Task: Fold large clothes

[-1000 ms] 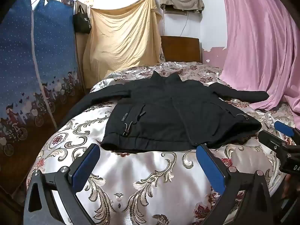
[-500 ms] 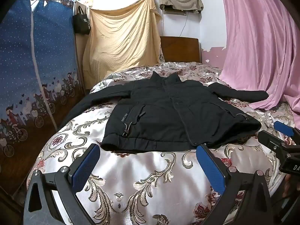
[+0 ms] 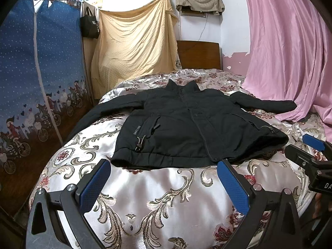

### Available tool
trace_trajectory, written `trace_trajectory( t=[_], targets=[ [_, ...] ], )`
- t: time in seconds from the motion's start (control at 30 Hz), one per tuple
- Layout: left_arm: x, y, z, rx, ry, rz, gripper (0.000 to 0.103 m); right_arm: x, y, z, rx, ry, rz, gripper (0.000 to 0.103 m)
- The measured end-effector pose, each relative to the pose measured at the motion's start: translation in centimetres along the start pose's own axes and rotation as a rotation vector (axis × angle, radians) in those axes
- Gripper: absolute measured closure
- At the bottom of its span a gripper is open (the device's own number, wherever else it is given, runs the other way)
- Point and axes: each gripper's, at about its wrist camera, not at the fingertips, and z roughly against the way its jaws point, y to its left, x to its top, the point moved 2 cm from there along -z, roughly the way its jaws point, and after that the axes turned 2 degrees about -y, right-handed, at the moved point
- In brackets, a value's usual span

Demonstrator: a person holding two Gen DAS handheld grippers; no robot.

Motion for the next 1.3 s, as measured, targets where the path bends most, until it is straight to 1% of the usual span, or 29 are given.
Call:
trace_trajectory(
  t=[1.3],
  targets=[
    [0.33, -0.32, 0.30, 0.001, -0.007, -0.001, 0.000, -0.11, -0.03, 0.15, 0.000, 0.000, 0.000, 0.001]
  ],
)
